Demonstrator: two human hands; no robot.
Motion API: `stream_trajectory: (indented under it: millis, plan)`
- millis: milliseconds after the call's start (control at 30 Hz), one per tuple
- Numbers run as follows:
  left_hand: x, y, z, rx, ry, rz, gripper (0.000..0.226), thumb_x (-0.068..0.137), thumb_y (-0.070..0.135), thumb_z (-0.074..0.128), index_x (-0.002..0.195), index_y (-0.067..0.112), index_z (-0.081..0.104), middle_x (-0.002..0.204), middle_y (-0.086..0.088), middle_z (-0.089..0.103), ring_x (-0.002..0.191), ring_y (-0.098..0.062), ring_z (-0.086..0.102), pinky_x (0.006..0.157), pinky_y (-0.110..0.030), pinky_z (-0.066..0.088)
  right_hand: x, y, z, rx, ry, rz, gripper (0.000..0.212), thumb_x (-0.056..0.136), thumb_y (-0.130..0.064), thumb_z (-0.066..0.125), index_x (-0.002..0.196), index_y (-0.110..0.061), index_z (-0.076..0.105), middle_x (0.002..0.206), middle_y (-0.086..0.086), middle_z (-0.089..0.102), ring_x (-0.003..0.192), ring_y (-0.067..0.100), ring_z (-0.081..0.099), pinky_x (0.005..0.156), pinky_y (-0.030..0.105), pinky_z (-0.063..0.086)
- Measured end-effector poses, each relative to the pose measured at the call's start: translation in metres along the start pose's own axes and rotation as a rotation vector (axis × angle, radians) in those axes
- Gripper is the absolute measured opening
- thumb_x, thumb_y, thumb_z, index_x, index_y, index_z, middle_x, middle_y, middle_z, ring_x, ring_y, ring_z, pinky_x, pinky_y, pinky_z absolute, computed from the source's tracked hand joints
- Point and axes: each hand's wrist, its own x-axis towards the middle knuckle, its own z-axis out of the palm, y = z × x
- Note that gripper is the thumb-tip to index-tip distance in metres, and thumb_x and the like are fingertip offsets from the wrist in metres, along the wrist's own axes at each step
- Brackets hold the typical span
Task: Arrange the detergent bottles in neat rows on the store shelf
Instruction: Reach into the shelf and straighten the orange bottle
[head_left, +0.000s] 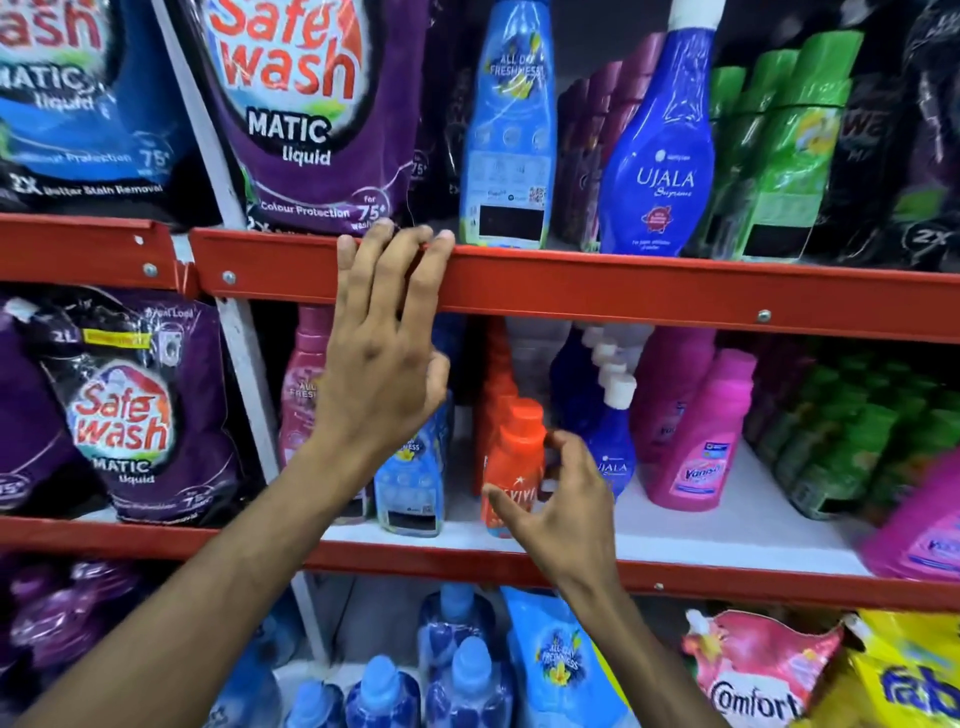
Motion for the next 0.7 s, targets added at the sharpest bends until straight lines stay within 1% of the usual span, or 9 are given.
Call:
stream_trajectory:
  millis: [67, 133, 267, 433, 567, 633, 700]
  plan:
    - [0.000, 0.000, 0.000, -0.013, -0.010, -0.002, 0.094, 0.063, -0.001, 0.065, 0.152, 0.004, 0.036, 0.152, -0.017, 0.043, 0.149, -0.036, 0.027, 0.129, -0.053, 0.009, 0.002, 0.007, 0.011, -0.044, -0.018, 0.031, 0.075, 0.065, -0.050, 0.087, 0.122, -0.016, 0.052, 0.111, 0.003, 0.067, 0.097, 0.024, 0.067, 0.082, 0.035, 0.052]
    - [0.000, 0.000, -0.001, -0.026, -0.021, -0.004, 0.093, 0.063, -0.002, 0.062, 0.152, 0.004, 0.035, 0.153, -0.017, 0.042, 0.149, -0.037, 0.027, 0.129, -0.053, 0.008, 0.003, 0.010, 0.020, -0.073, -0.034, 0.054, 0.075, 0.066, -0.046, 0.088, 0.123, -0.015, 0.053, 0.110, 0.005, 0.067, 0.099, 0.027, 0.066, 0.083, 0.036, 0.050]
    - [0.000, 0.001, -0.002, -0.032, -0.034, -0.007, 0.093, 0.063, -0.002, 0.060, 0.153, 0.004, 0.035, 0.153, -0.017, 0.041, 0.149, -0.037, 0.028, 0.129, -0.055, 0.011, 0.005, 0.011, 0.029, -0.105, -0.053, 0.080, 0.078, 0.066, -0.049, 0.087, 0.127, -0.016, 0.051, 0.112, 0.006, 0.066, 0.101, 0.030, 0.066, 0.086, 0.041, 0.054]
    - [0.000, 0.002, -0.002, -0.027, -0.026, -0.017, 0.093, 0.063, -0.002, 0.061, 0.152, 0.004, 0.035, 0.153, -0.017, 0.042, 0.149, -0.037, 0.028, 0.129, -0.054, 0.011, 0.008, 0.011, 0.029, -0.116, -0.061, 0.101, 0.079, 0.065, -0.050, 0.087, 0.127, -0.020, 0.047, 0.111, 0.005, 0.067, 0.101, 0.031, 0.066, 0.084, 0.041, 0.055]
    - [0.000, 0.003, -0.003, -0.017, -0.020, -0.024, 0.093, 0.064, 0.000, 0.063, 0.152, 0.005, 0.036, 0.153, -0.016, 0.043, 0.149, -0.036, 0.029, 0.129, -0.054, 0.012, 0.007, 0.010, 0.023, -0.106, -0.110, 0.089, 0.078, 0.069, -0.049, 0.085, 0.130, -0.024, 0.044, 0.121, 0.001, 0.064, 0.108, 0.027, 0.065, 0.086, 0.039, 0.054]
    - [0.000, 0.002, -0.003, -0.007, -0.025, -0.019, 0.093, 0.064, 0.001, 0.064, 0.152, 0.005, 0.036, 0.153, -0.016, 0.043, 0.149, -0.036, 0.029, 0.129, -0.054, 0.013, 0.003, 0.009, 0.016, -0.111, -0.088, 0.027, 0.070, 0.074, -0.048, 0.081, 0.129, -0.024, 0.045, 0.122, 0.000, 0.062, 0.109, 0.025, 0.064, 0.086, 0.038, 0.054]
    - [0.000, 0.001, -0.004, -0.001, -0.034, -0.011, 0.092, 0.066, 0.003, 0.065, 0.152, 0.005, 0.036, 0.153, -0.016, 0.043, 0.149, -0.036, 0.029, 0.128, -0.055, 0.014, 0.001, 0.002, 0.004, -0.120, 0.030, -0.095, 0.054, 0.081, -0.042, 0.077, 0.124, -0.023, 0.050, 0.118, -0.002, 0.063, 0.104, 0.021, 0.064, 0.082, 0.037, 0.055]
